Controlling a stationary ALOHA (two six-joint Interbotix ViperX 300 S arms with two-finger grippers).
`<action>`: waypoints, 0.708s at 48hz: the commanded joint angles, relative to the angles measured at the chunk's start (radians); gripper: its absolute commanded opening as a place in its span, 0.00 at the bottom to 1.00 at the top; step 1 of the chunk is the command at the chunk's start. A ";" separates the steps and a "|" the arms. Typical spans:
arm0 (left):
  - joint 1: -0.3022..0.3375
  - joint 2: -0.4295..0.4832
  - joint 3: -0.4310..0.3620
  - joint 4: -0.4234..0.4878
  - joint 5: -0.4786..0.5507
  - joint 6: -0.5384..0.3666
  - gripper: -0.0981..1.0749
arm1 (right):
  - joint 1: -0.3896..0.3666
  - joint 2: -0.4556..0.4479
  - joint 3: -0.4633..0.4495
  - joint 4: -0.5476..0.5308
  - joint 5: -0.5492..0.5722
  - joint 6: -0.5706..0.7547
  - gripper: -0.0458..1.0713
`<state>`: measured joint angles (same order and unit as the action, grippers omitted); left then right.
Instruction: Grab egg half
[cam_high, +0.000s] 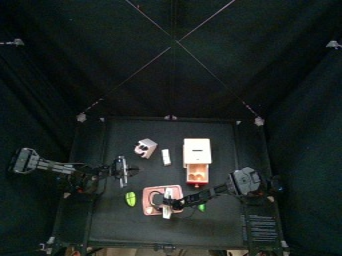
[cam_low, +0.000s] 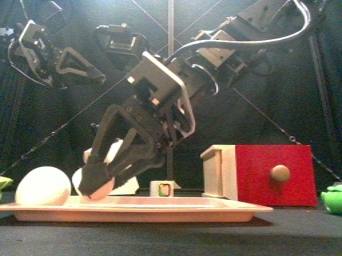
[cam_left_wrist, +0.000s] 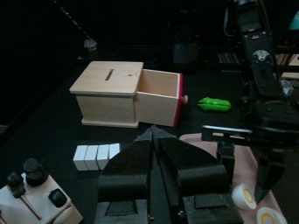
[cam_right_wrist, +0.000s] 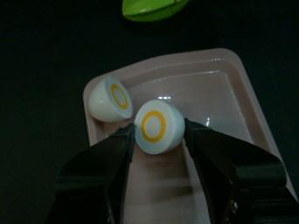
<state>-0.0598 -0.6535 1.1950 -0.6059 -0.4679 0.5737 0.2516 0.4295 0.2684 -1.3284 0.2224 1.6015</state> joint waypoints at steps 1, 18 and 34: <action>0.002 0.000 -0.012 0.005 -0.005 0.002 0.50 | -0.002 -0.074 -0.020 0.000 -0.002 -0.002 0.76; 0.002 0.000 -0.012 0.005 -0.005 0.002 0.50 | 0.003 -0.104 -0.014 0.000 0.005 0.000 0.76; 0.000 0.000 -0.014 0.005 -0.005 0.002 0.50 | 0.003 -0.107 -0.012 0.009 0.006 0.003 0.76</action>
<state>-0.0614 -0.6535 1.1950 -0.6059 -0.4679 0.5752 0.2546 0.3758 0.2684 -1.3223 0.2270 1.6030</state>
